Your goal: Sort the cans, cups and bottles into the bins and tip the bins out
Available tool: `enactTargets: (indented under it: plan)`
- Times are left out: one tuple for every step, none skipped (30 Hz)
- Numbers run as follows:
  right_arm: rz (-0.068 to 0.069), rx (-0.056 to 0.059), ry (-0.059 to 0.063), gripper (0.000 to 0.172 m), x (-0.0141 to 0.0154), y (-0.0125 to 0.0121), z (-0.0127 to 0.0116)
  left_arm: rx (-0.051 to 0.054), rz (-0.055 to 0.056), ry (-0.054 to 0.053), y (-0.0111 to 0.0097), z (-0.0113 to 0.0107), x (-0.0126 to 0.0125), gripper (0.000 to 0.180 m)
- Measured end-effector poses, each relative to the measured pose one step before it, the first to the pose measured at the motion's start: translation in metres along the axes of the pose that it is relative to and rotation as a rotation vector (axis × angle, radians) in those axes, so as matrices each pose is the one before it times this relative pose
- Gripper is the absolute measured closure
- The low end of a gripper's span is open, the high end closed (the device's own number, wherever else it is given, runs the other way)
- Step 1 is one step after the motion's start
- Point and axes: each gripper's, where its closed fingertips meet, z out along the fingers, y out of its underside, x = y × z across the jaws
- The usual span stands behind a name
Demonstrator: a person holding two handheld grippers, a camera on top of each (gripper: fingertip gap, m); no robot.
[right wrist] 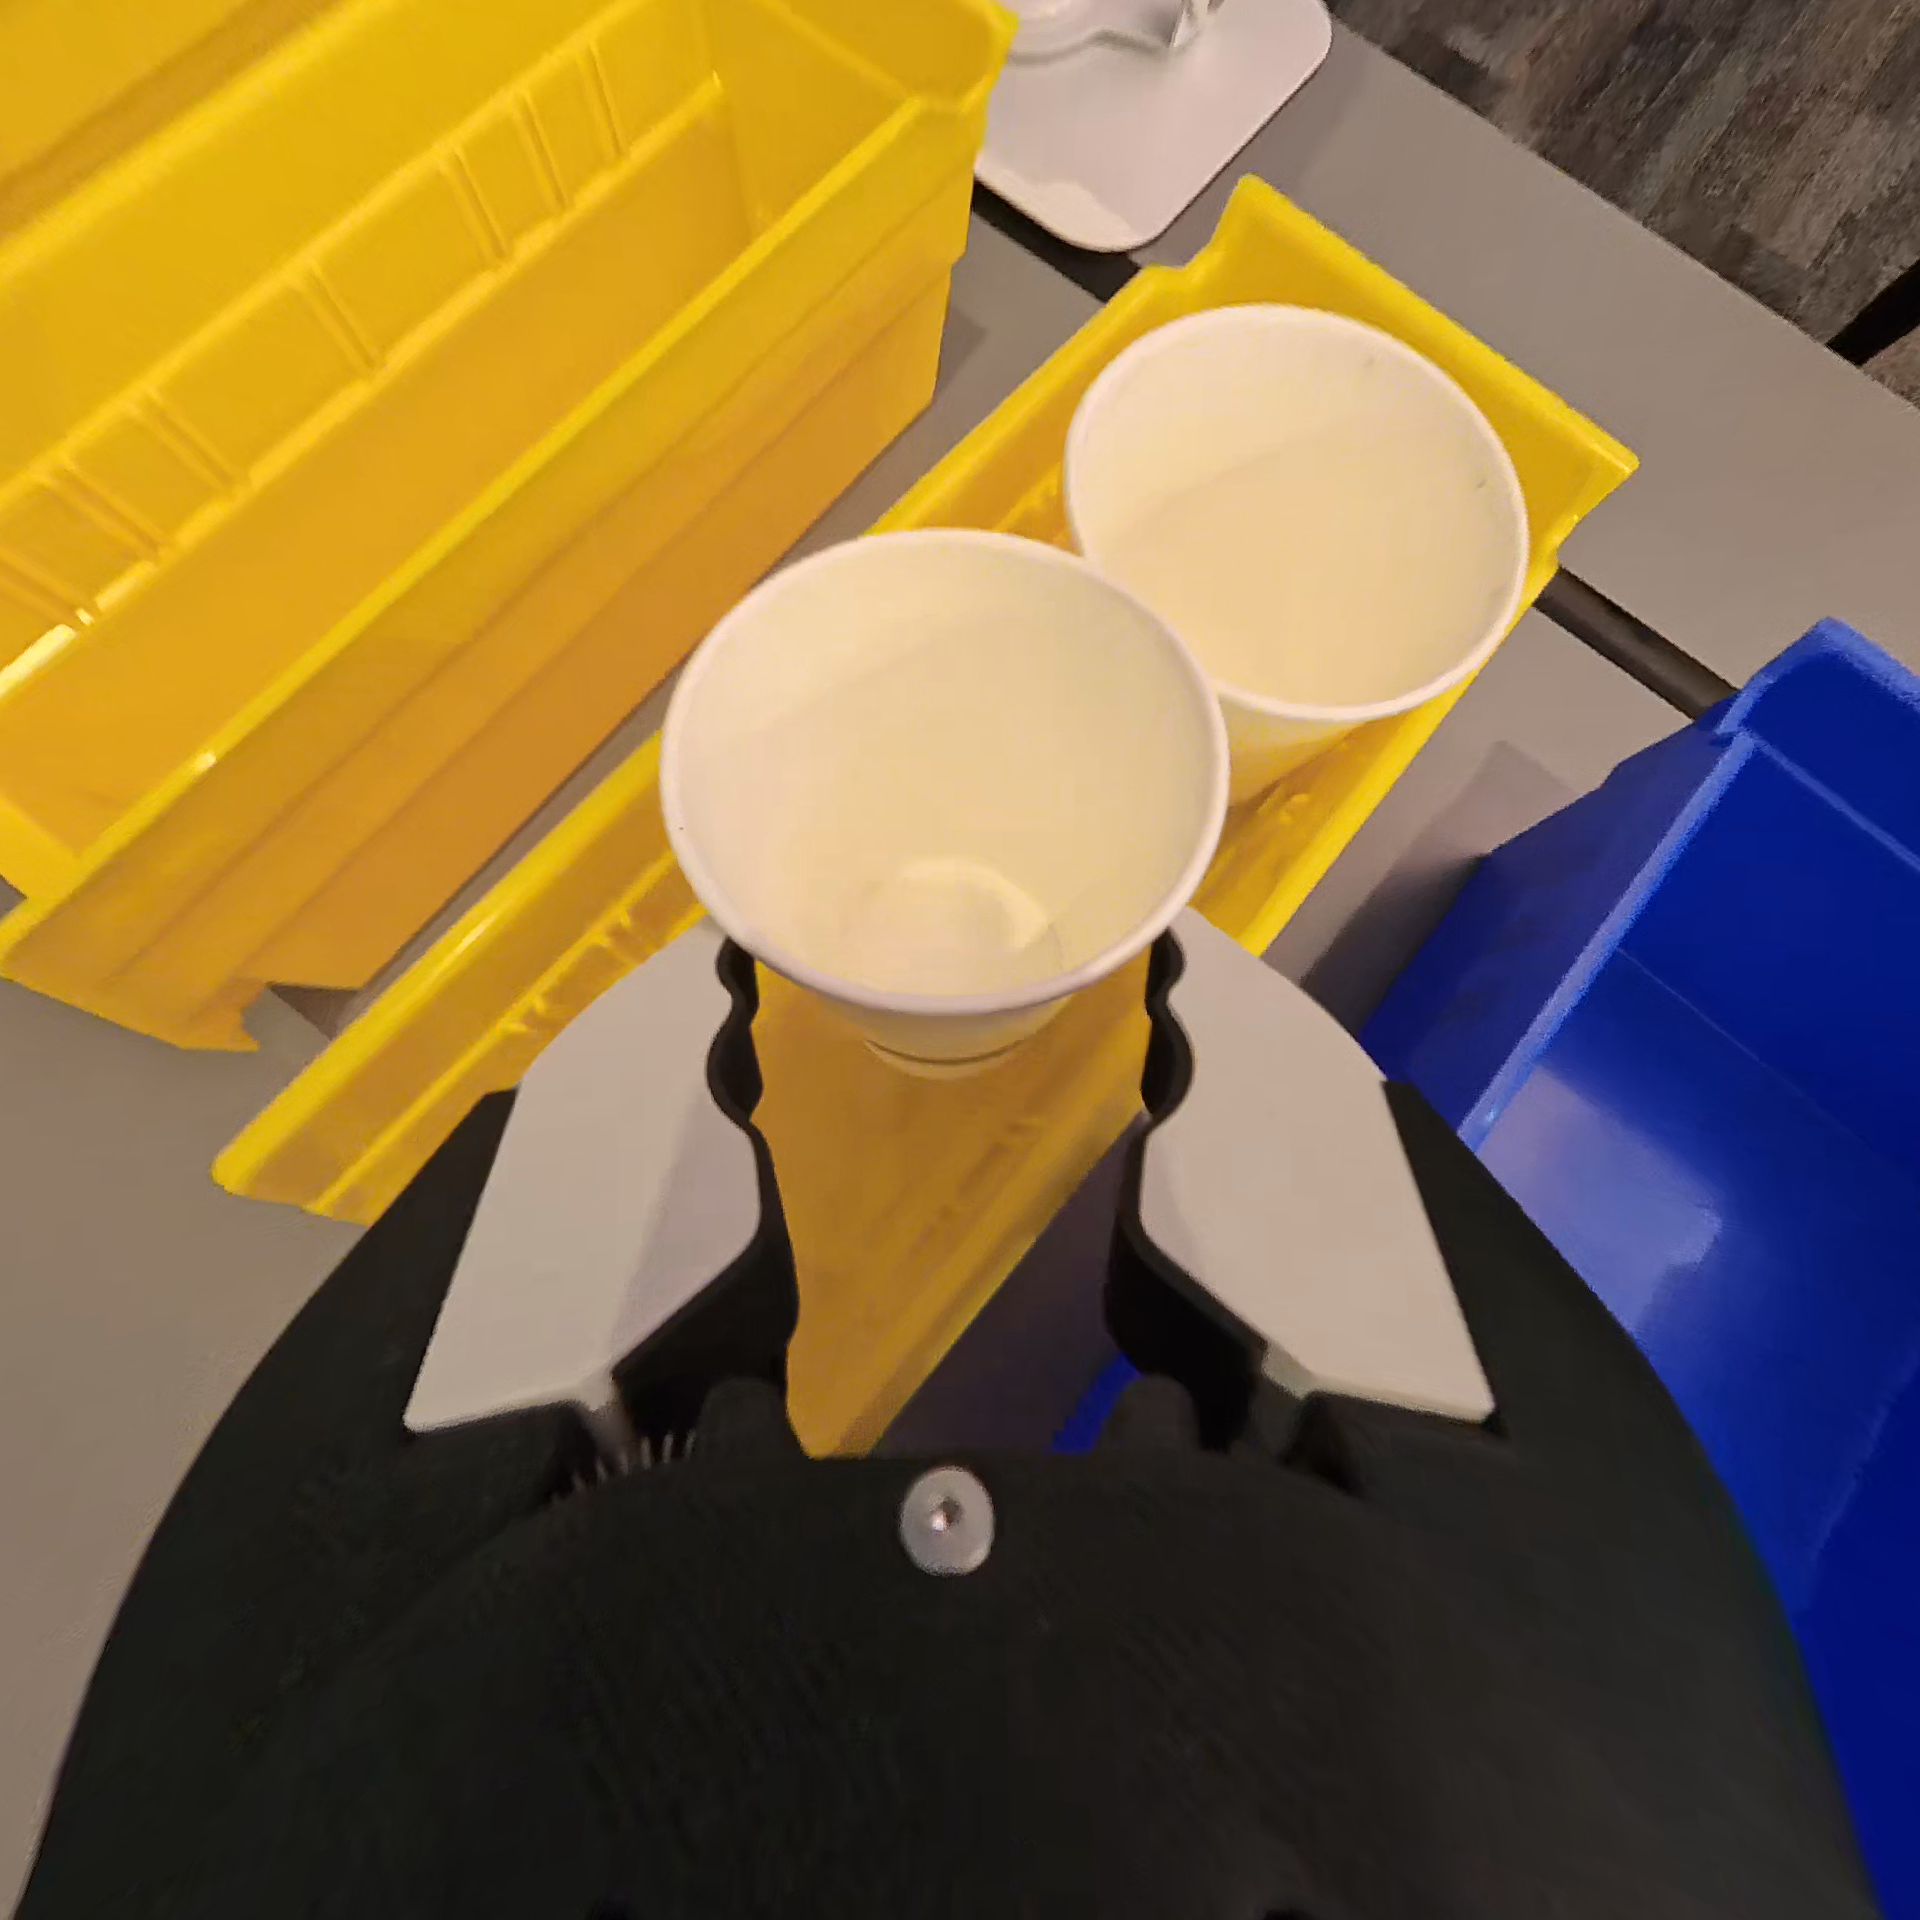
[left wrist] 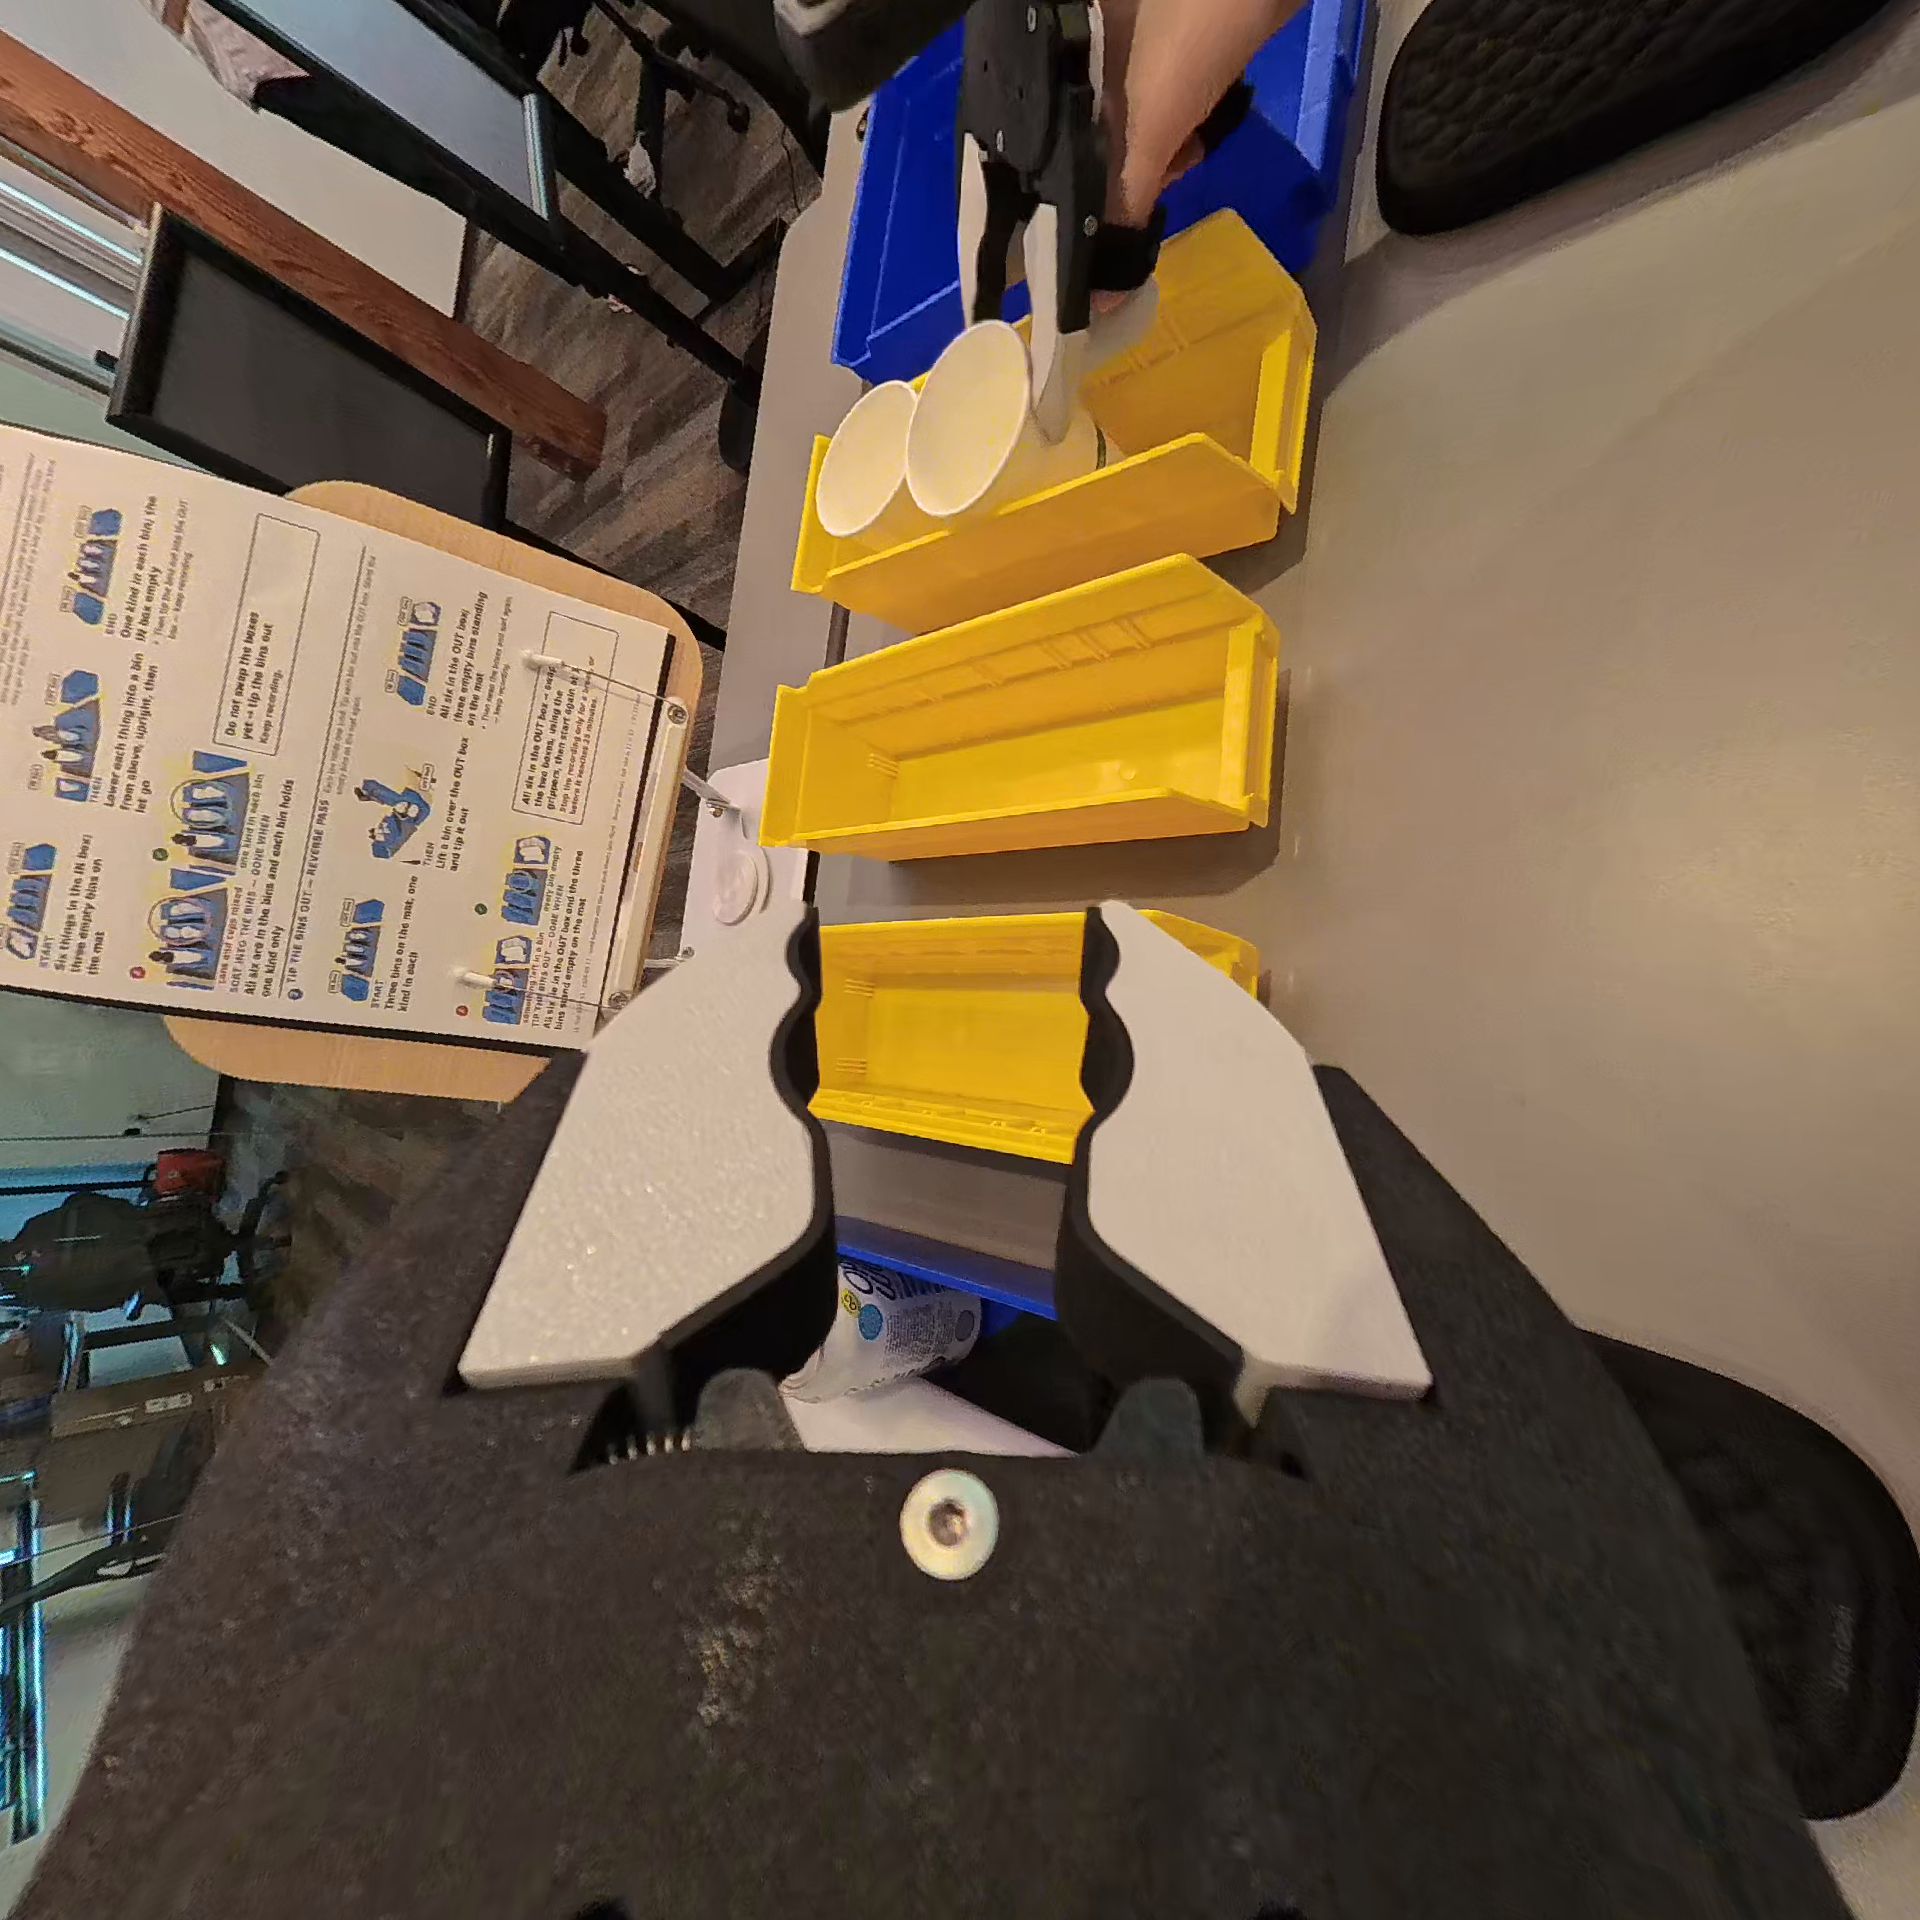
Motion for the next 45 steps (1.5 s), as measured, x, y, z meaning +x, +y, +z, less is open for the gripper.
enactTargets:
  plan:
    - [-0.0124,-0.0189,0.0034,0.098,0.00059,0.00266,-0.00011,-0.0039,0.0020,0.0029,0.00043,0.00065,0.00085,0.132]
    - [-0.0074,-0.0167,0.0036,0.098,0.00049,0.00255,-0.00025,-0.0019,0.0014,0.0032,0.00018,0.00052,0.00086,0.132]
    - [-0.0071,-0.0104,0.0062,0.098,0.00077,0.00153,-0.00071,-0.0011,0.0014,0.0030,-0.00002,0.00070,0.00064,0.132]
    - [-0.0081,-0.0010,0.0013,0.098,-0.00027,0.00021,-0.00135,-0.0018,0.0015,0.0017,0.00008,0.00038,0.00039,0.132]
    - [-0.0070,-0.0039,0.0039,0.097,0.00032,0.00012,-0.00124,-0.0013,0.0007,0.0007,-0.00033,0.00038,-0.00016,0.132]
    - [-0.0078,-0.0037,0.0081,0.097,0.00034,-0.00042,-0.00058,0.0005,-0.0002,0.0002,-0.00071,0.00033,-0.00036,0.132]
    - [-0.0093,-0.0034,0.0076,0.097,0.00041,0.00034,-0.00089,0.0013,0.0000,0.0002,-0.00075,0.00004,-0.00041,0.132]
    - [-0.0127,0.0008,0.0145,0.096,0.00140,-0.00046,-0.00083,0.0007,0.0005,0.0004,-0.00053,-0.00007,-0.00016,0.132]
    - [-0.0266,0.0083,0.0129,0.095,0.00023,-0.00155,-0.00090,-0.0004,0.0007,0.0005,-0.00028,-0.00017,-0.00007,0.132]
    - [-0.0410,0.0128,0.0088,0.095,-0.00175,-0.00228,-0.00091,-0.0011,0.0011,0.0002,-0.00020,-0.00004,0.00033,0.133]
    - [-0.0463,0.0092,0.0165,0.094,-0.00109,-0.00168,-0.00128,-0.0017,0.0008,0.0005,0.00017,-0.00001,0.00041,0.132]
    - [-0.0554,0.0153,0.0218,0.094,-0.00098,-0.00347,-0.00086,-0.0022,0.0003,0.0008,0.00031,-0.00006,0.00029,0.132]
    - [-0.0724,0.0249,0.0106,0.094,-0.00365,-0.00447,-0.00148,-0.0021,0.0002,0.0006,0.00038,-0.00017,0.00016,0.132]
    - [-0.0847,0.0203,0.0003,0.095,-0.00575,-0.00391,-0.00141,-0.0019,0.0000,0.0001,0.00030,-0.00022,0.00005,0.132]
    - [-0.0743,-0.0005,0.0267,0.097,-0.00111,-0.00169,-0.00072,-0.0023,-0.0009,0.0003,0.00049,-0.00006,0.00002,0.133]
    - [-0.0714,-0.0085,0.0178,0.099,-0.00154,-0.00136,-0.00019,-0.0029,-0.0009,0.0003,0.00065,-0.00022,0.00023,0.133]
    - [-0.0669,-0.0011,-0.0106,0.104,-0.00547,-0.00229,0.00038,-0.0027,-0.0002,0.0005,0.00089,-0.00022,0.00032,0.133]
    - [-0.0473,-0.0064,-0.0099,0.113,-0.00375,-0.00164,0.00099,-0.0020,-0.0007,0.0014,0.00071,0.00008,0.00031,0.133]
    - [-0.0281,-0.0083,-0.0083,0.118,-0.00140,-0.00082,0.00104,-0.0019,-0.0021,0.0020,0.00056,0.00038,0.00016,0.133]
    - [-0.0177,-0.0072,-0.0126,0.123,-0.00138,-0.00136,0.00182,-0.0028,-0.0022,0.0021,0.00084,0.00046,0.00024,0.133]
    - [-0.0098,-0.0054,-0.0182,0.126,-0.00139,-0.00119,0.00164,-0.0037,-0.0009,0.0018,0.00104,0.00042,0.00033,0.133]
    - [-0.0075,-0.0085,-0.0260,0.131,-0.00217,-0.00071,0.00174,-0.0036,0.0004,0.0020,0.00096,0.00055,0.00067,0.133]
    - [-0.0099,-0.0083,-0.0248,0.135,-0.00216,-0.00068,0.00166,-0.0034,0.0006,0.0028,0.00098,0.00086,0.00075,0.133]
    - [-0.0116,-0.0107,-0.0160,0.137,-0.00114,0.00000,0.00158,-0.0039,-0.0002,0.0033,0.00137,0.00083,0.00062,0.133]
    - [-0.0119,-0.0172,-0.0121,0.141,-0.00047,0.00099,0.00159,-0.0048,-0.0013,0.0030,0.00185,0.00098,0.00049,0.133]
    - [-0.0116,-0.0201,-0.0222,0.148,-0.00173,0.00156,0.00135,-0.0058,-0.0023,0.0026,0.00211,0.00106,0.00026,0.133]
    - [-0.0084,-0.0196,-0.0271,0.155,-0.00231,0.00155,0.00104,-0.0065,-0.0028,0.0018,0.00211,0.00099,-0.00004,0.133]
    - [-0.0051,-0.0136,-0.0254,0.164,-0.00223,0.00047,0.00071,-0.0053,-0.0028,0.0020,0.00178,0.00060,0.00010,0.133]
    - [0.0022,-0.0044,-0.0242,0.165,-0.00187,-0.00035,-0.00015,-0.0028,-0.0026,0.0024,0.00111,0.00043,0.00026,0.133]
    - [0.0042,-0.0063,-0.0111,0.166,-0.00069,-0.00046,-0.00035,-0.0007,-0.0016,0.0014,0.00075,0.00012,0.00012,0.133]
    - [-0.0015,-0.0082,-0.0117,0.166,-0.00120,-0.00009,-0.00064,0.0003,-0.0002,0.0013,0.00029,-0.00015,0.00044,0.133]
    - [-0.0042,-0.0026,-0.0108,0.167,-0.00190,-0.00057,-0.00097,-0.0004,0.0004,0.0013,0.00047,-0.00016,0.00062,0.133]
    - [-0.0030,0.0034,-0.0086,0.168,-0.00191,-0.00120,-0.00128,-0.0018,0.0002,0.0009,0.00055,-0.00039,0.00046,0.133]
    - [0.0015,0.0042,-0.0150,0.168,-0.00277,-0.00105,-0.00117,-0.0027,0.0001,0.0012,0.00064,-0.00027,0.00067,0.133]
    - [0.0063,0.0018,-0.0219,0.168,-0.00328,-0.00029,-0.00093,-0.0032,0.0004,0.0010,0.00106,-0.00052,0.00073,0.133]
    - [0.0070,-0.0011,-0.0187,0.168,-0.00257,0.00032,-0.00082,-0.0029,0.0000,0.0000,0.00117,-0.00072,0.00043,0.133]
    - [0.0074,-0.0041,-0.0152,0.168,-0.00174,0.00129,-0.00085,-0.0022,-0.0014,-0.0003,0.00113,-0.00095,0.00043,0.133]
    - [0.0078,-0.0053,-0.0164,0.168,-0.00154,0.00130,-0.00063,-0.0020,-0.0023,-0.0003,0.00089,-0.00072,0.00010,0.133]
    - [0.0088,-0.0045,-0.0145,0.168,-0.00090,0.00121,-0.00064,-0.0005,-0.0014,-0.0001,0.00042,-0.00081,0.00016,0.133]
    - [0.0082,-0.0029,-0.0086,0.168,0.00003,0.00113,-0.00077,0.0010,-0.0004,-0.0008,0.00018,-0.00105,0.00055,0.133]
    - [0.0082,-0.0036,-0.0081,0.167,-0.00002,0.00107,-0.00060,0.0003,-0.0009,-0.0004,0.00025,-0.00063,0.00048,0.133]
    - [0.0069,-0.0024,-0.0083,0.167,0.00034,0.00083,-0.00018,-0.0015,-0.0015,0.0002,0.00078,-0.00037,0.00030,0.133]
    - [0.0054,-0.0016,-0.0044,0.167,0.00101,0.00069,0.00023,-0.0031,-0.0013,0.0001,0.00125,-0.00024,0.00031,0.133]
    - [0.0054,0.0003,-0.0034,0.167,0.00116,0.00054,-0.00001,-0.0044,-0.0014,0.0006,0.00158,-0.00018,0.00043,0.133]
    - [0.0049,-0.0003,-0.0046,0.167,0.00078,0.00056,0.00010,-0.0052,-0.0016,0.0002,0.00162,-0.00016,0.00037,0.133]
